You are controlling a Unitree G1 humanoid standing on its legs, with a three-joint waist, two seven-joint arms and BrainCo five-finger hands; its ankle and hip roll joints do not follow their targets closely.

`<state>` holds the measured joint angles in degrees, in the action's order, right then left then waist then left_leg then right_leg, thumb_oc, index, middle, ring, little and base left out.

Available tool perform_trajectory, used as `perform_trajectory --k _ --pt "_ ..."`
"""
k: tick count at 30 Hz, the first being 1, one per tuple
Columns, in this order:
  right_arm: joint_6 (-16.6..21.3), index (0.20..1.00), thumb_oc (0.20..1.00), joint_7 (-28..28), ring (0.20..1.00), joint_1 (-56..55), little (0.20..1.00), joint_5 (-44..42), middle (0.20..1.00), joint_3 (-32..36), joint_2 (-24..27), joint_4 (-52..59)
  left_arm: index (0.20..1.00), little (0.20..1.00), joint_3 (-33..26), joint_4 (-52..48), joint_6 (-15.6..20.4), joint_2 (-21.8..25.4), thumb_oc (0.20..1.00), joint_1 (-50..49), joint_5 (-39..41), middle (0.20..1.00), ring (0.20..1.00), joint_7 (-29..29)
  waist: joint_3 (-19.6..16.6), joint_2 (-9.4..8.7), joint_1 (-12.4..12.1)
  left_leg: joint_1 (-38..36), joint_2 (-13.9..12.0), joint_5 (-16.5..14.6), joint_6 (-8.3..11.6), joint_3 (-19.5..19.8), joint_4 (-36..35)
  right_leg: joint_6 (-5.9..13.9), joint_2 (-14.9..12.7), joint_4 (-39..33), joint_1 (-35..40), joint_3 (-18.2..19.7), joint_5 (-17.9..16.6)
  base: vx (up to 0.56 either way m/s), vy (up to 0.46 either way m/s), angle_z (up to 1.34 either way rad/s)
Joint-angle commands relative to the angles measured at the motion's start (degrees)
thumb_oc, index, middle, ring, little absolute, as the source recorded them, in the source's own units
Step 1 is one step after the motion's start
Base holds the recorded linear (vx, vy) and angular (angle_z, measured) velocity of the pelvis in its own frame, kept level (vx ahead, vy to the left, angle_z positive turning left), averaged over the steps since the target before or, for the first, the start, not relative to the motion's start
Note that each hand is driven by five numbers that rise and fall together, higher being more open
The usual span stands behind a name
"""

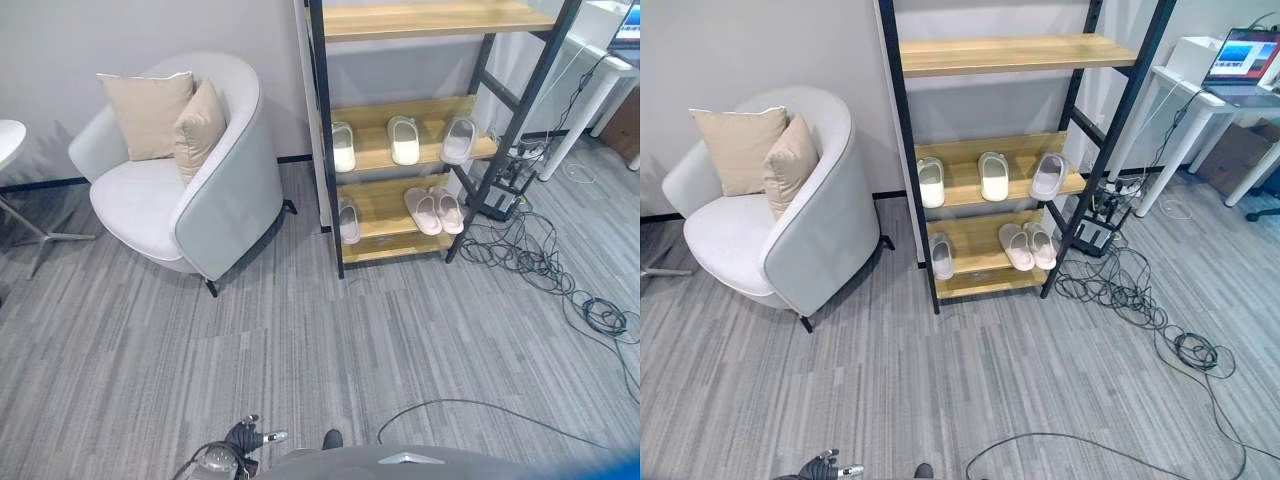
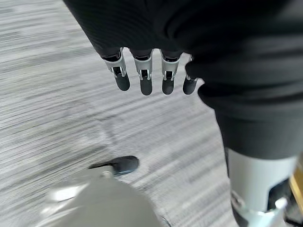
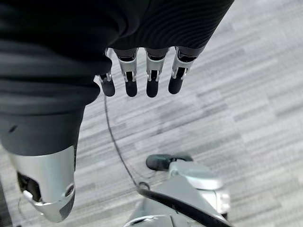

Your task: Arrange the slippers neatly on the shoe rack.

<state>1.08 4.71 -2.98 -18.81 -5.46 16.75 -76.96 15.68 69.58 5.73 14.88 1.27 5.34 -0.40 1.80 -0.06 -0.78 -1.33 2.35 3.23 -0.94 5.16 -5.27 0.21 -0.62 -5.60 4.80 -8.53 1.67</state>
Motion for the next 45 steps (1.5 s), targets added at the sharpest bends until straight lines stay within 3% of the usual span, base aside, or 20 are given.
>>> perform_trajectory --k 1,9,22,26,27,28,29,31,32,33,37,38,41,42,43,44,45 --pt "1.1 1.000 1.000 -0.1 1.000 2.2 1.000 0.7 1.000 -1.6 0.4 0.0 1.000 1.000 -1.9 0.8 2.3 -0.6 1.000 4.0 -1.4 1.000 1.000 1.4 1.4 -0.43 -0.5 -1.5 -1.9 -4.7 2.76 4.3 0.3 5.43 -3.5 0.6 1.0 0.4 2.3 0.00 0.000 0.00" --pt "1.2 1.000 1.000 -0.4 1.000 1.3 1.000 1.9 1.000 -3.4 -1.5 0.9 1.000 1.000 0.2 1.8 1.7 -3.2 1.000 2.7 -3.5 1.000 1.000 2.6 1.8 0.05 -0.1 -2.1 -2.0 -5.0 2.77 4.1 0.3 5.27 -3.5 0.6 1.4 0.6 2.6 0.00 -0.003 0.00" --pt "2.7 1.000 1.000 -2.9 1.000 5.0 1.000 4.0 1.000 -4.6 1.9 6.8 1.000 1.000 1.4 1.0 1.5 -3.4 1.000 3.5 -2.2 1.000 1.000 2.4 4.3 -0.37 0.0 -1.6 -4.0 -4.4 4.26 5.0 0.7 3.77 -1.5 0.8 1.2 0.6 3.6 0.01 -0.081 0.00" --pt "3.1 1.000 1.000 -2.8 1.000 5.6 1.000 4.6 1.000 -5.6 2.2 8.3 1.000 1.000 1.2 -0.3 1.6 -2.5 1.000 4.0 -1.0 1.000 1.000 1.9 6.2 -0.79 -0.1 1.7 -4.8 -6.8 5.17 4.3 8.5 2.39 -0.9 4.7 -0.5 1.3 5.4 0.01 -0.144 0.01" --pt "3.2 1.000 1.000 -2.7 1.000 6.1 1.000 5.6 1.000 -5.9 2.5 9.3 1.000 1.000 1.4 -1.6 1.5 -2.1 1.000 4.1 -0.8 1.000 1.000 1.5 8.3 -0.85 -0.6 6.1 -5.2 -5.2 6.15 1.8 17.8 1.38 -0.9 6.7 0.0 1.1 6.7 0.05 -0.192 0.09" --pt "3.1 1.000 1.000 -2.8 1.000 6.5 1.000 5.8 1.000 -6.0 3.0 9.5 1.000 1.000 1.4 -2.3 1.5 -1.9 1.000 4.4 -0.8 1.000 1.000 1.7 9.4 -1.12 -0.9 11.0 -6.1 -2.5 5.49 -2.1 25.2 0.66 -1.3 7.3 0.5 0.2 7.2 0.07 -0.158 0.04" --pt "2.8 1.000 1.000 -2.9 1.000 6.6 1.000 6.1 1.000 -6.2 3.2 9.2 1.000 1.000 1.5 -2.3 1.5 -1.9 1.000 4.4 -0.8 1.000 1.000 1.6 9.7 -1.30 -1.1 12.8 -6.1 -2.4 5.07 -3.6 26.9 0.56 -1.5 7.5 0.9 0.0 7.6 0.09 -0.067 0.12" --pt "2.6 1.000 1.000 -3.2 1.000 6.6 1.000 6.9 1.000 -6.7 3.4 8.5 1.000 1.000 1.4 -2.0 1.5 -2.0 1.000 4.2 -0.9 1.000 1.000 1.5 9.2 -1.72 -2.5 16.9 -3.0 -4.8 4.16 -5.1 22.8 1.53 -1.8 5.9 2.8 0.3 8.3 0.32 0.081 0.12" --pt "2.5 1.000 1.000 -3.4 1.000 7.2 1.000 7.0 1.000 -6.7 3.2 8.9 1.000 1.000 0.9 -1.3 1.4 -1.6 1.000 3.7 -1.1 1.000 1.000 1.6 8.5 -1.84 -4.1 19.2 -1.6 -0.9 4.69 -5.5 16.3 2.34 -1.4 3.5 5.3 0.4 8.6 0.53 0.270 0.02" --pt "2.5 1.000 1.000 -3.2 1.000 7.2 1.000 7.4 1.000 -6.7 2.6 9.0 1.000 1.000 -0.2 0.0 1.2 -1.6 1.000 3.2 -0.1 1.000 1.000 1.2 7.3 -1.89 -4.2 16.4 -1.1 -1.0 3.62 -4.4 11.7 2.87 -1.3 3.5 5.7 1.8 8.8 0.57 0.336 -0.29" --pt "2.3 1.000 1.000 -2.6 1.000 7.7 1.000 7.7 1.000 -7.0 -0.6 10.2 1.000 1.000 -3.3 1.2 0.7 0.7 1.000 3.4 0.9 1.000 1.000 1.6 3.9 -4.41 -3.5 12.1 0.7 -4.2 0.42 -5.0 11.2 6.33 -4.5 10.2 4.0 3.5 7.3 0.42 0.295 -1.17" --pt "1.8 1.000 1.000 -2.8 1.000 8.8 1.000 7.1 1.000 -6.1 -1.1 10.3 1.000 1.000 -3.5 2.4 -0.5 1.4 1.000 3.9 -2.2 1.000 1.000 4.7 3.7 -4.69 -3.6 11.1 1.1 -5.4 -0.52 -5.2 11.3 7.95 -5.3 15.0 1.9 3.4 5.3 0.28 0.268 -0.13" --pt "2.4 1.000 1.000 -2.7 1.000 9.5 1.000 7.2 1.000 -6.9 -1.9 11.3 1.000 1.000 -3.4 0.6 0.5 1.4 1.000 5.6 1.0 1.000 1.000 3.2 4.7 -4.21 -2.8 8.9 0.9 -6.9 -2.06 -5.8 11.2 11.43 -7.7 27.2 -3.1 1.9 -1.8 0.16 0.183 0.09" --pt "2.3 1.000 1.000 -3.0 1.000 9.4 1.000 6.8 1.000 -6.1 -2.3 11.5 1.000 1.000 -4.5 0.7 0.5 2.1 1.000 5.7 2.1 1.000 1.000 3.8 5.3 -3.05 -2.1 6.7 0.3 -7.8 -2.64 -5.2 10.7 11.12 -9.3 33.1 -6.2 0.1 -3.2 0.22 0.168 0.28" --pt "1.9 1.000 1.000 -3.3 1.000 9.5 1.000 6.3 1.000 -5.0 -2.0 11.3 1.000 1.000 -4.5 2.2 -0.8 2.2 1.000 4.7 -0.6 1.000 1.000 5.5 5.7 -2.56 -2.2 5.5 0.4 -8.2 -2.89 -4.7 10.4 10.35 -10.5 33.1 -7.0 -1.5 -3.1 0.31 0.078 0.08" --pt "2.5 1.000 1.000 -3.8 1.000 8.7 1.000 6.2 1.000 -5.4 -1.9 11.2 1.000 1.000 -3.1 1.4 0.9 1.8 1.000 4.8 -1.7 1.000 1.000 5.7 7.0 -2.36 -1.7 3.3 0.3 -9.4 -2.62 -3.7 10.3 8.65 -11.6 27.6 -7.8 -2.5 -0.5 0.24 -0.047 0.00" --pt "2.3 1.000 1.000 -3.8 1.000 8.5 1.000 6.4 1.000 -5.1 -1.6 10.9 1.000 1.000 -3.2 1.8 0.9 2.0 1.000 4.9 -1.9 1.000 1.000 5.5 7.1 -2.31 -1.4 3.1 0.1 -9.6 -2.35 -3.4 10.2 8.69 -12.0 25.5 -8.4 -2.0 -0.3 0.20 -0.102 0.14"
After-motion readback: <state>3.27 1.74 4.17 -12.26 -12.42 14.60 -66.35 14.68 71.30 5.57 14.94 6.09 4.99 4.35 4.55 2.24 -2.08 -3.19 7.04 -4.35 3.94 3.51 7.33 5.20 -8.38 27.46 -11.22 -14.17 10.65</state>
